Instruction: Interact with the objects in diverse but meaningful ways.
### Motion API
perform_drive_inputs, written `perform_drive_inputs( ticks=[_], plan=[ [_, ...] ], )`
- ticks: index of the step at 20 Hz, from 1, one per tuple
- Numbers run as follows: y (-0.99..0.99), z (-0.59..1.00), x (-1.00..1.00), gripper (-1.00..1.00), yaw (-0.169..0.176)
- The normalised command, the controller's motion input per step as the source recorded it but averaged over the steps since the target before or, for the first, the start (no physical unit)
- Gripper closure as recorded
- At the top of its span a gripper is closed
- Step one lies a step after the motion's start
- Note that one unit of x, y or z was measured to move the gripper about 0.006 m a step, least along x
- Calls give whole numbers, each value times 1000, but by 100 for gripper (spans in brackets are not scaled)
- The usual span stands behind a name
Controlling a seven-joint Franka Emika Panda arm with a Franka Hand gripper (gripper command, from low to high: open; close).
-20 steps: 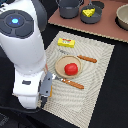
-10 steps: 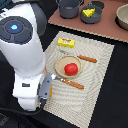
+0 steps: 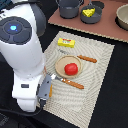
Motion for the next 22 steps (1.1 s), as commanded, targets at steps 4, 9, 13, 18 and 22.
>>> perform_drive_inputs(
  ticks=[4,9,13,18,22],
  plan=[
    [-100,-57,56,100,19],
    [70,618,-95,100,6],
    [292,962,-379,100,-3],
    [529,835,-417,100,0],
    [699,638,-466,100,8]
  ],
)
